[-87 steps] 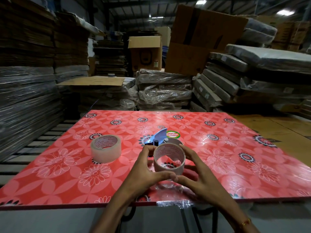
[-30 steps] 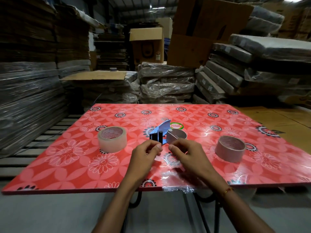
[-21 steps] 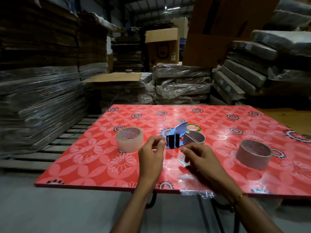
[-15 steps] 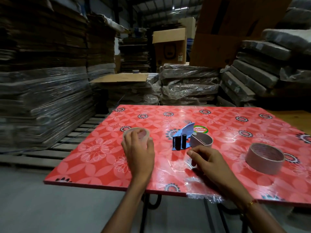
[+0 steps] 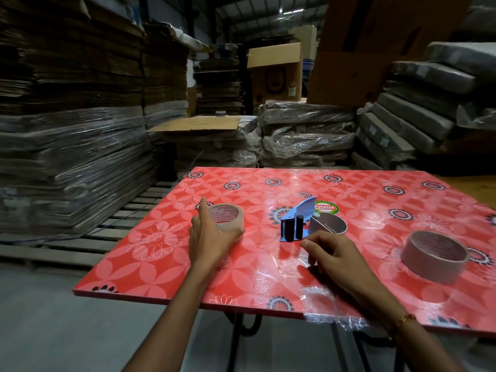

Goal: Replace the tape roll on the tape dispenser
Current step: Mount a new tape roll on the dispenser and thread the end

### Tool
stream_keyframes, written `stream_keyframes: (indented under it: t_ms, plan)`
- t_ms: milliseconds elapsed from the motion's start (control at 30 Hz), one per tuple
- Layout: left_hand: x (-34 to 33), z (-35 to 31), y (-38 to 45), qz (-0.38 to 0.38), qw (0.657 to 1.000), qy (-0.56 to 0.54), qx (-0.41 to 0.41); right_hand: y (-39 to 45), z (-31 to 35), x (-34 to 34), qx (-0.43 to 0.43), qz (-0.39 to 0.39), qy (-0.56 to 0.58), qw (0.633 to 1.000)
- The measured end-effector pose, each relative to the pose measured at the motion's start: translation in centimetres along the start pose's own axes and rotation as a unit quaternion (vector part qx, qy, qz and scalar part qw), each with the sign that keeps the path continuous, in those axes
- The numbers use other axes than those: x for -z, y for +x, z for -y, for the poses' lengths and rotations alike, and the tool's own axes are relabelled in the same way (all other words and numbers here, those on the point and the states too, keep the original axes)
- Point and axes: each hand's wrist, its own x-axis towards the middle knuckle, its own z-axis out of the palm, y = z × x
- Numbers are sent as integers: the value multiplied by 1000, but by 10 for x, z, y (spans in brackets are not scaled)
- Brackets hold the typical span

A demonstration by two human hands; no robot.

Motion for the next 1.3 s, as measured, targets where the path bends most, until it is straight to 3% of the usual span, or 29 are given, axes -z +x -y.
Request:
stream_keyframes:
  t_ms: [167,333,500,600,733,833,933,1300]
  plan:
    - [5,3,-13,1,993,-110,-37,-4,0,0,16,-1,0,1000]
    - [11,-12,-43,106,942,-318,-34,-10,10,0,43,-3,-9,999]
    - [3,-31,-71,194,909,-367,-36,-14,16,2,55,-35,28,998]
    - [-10,-40,-83,228,887,-400,-40,-18,19,5,47,7,105,993]
    - [-25,-57,-98,223,897,-358,-134,-22,25,15,67,73,168,981]
    - [-30,-65,-105,168,926,-223,-255,-27,21,19,62,60,198,976]
    - [-33,-67,-108,144,926,-131,-324,-30,15,19,53,36,200,978]
    - [-34,-66,-90,186,919,-145,-315,-34,9,22,89,43,147,984]
